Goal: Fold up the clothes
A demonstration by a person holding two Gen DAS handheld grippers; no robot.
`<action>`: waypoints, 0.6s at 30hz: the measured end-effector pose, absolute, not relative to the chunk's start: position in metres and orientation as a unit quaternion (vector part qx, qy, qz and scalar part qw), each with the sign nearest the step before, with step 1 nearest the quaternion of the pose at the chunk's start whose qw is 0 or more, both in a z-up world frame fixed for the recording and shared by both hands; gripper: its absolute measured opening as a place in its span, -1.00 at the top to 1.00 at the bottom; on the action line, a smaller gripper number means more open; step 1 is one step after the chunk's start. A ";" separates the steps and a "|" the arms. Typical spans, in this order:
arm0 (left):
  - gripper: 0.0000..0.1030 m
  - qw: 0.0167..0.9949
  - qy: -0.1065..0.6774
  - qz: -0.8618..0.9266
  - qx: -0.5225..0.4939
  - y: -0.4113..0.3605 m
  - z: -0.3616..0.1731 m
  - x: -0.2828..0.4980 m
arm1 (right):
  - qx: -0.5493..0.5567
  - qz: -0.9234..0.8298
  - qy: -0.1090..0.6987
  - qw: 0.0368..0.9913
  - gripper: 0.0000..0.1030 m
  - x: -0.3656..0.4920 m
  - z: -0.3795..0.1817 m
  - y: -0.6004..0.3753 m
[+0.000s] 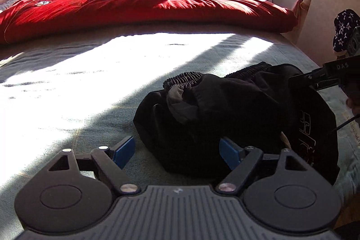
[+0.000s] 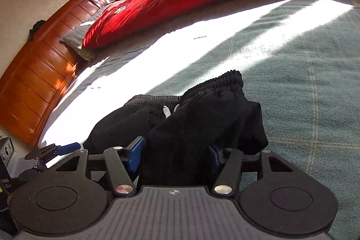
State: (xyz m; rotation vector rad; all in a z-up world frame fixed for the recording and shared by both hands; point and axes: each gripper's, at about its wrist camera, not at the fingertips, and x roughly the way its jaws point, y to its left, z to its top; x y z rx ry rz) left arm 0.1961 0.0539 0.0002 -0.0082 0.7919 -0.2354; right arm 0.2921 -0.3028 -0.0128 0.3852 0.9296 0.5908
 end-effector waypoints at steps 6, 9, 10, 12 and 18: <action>-0.57 0.920 0.382 -0.086 0.002 0.032 0.009 0.185 | 0.131 0.307 0.420 0.844 0.52 0.295 -0.007 -0.310; -0.57 0.923 0.378 -0.075 0.008 0.026 0.015 0.183 | 0.098 0.297 0.401 0.861 0.63 0.289 -0.004 -0.315; -0.57 0.923 0.378 -0.072 0.009 0.025 0.016 0.184 | 0.087 0.287 0.395 0.869 0.69 0.287 -0.002 -0.318; -0.57 0.924 0.377 -0.069 0.010 0.022 0.017 0.185 | 0.067 0.263 0.379 0.885 0.73 0.286 0.002 -0.326; -0.57 0.924 0.374 -0.074 0.012 0.015 0.020 0.187 | 0.060 0.200 0.345 0.915 0.75 0.282 0.020 -0.375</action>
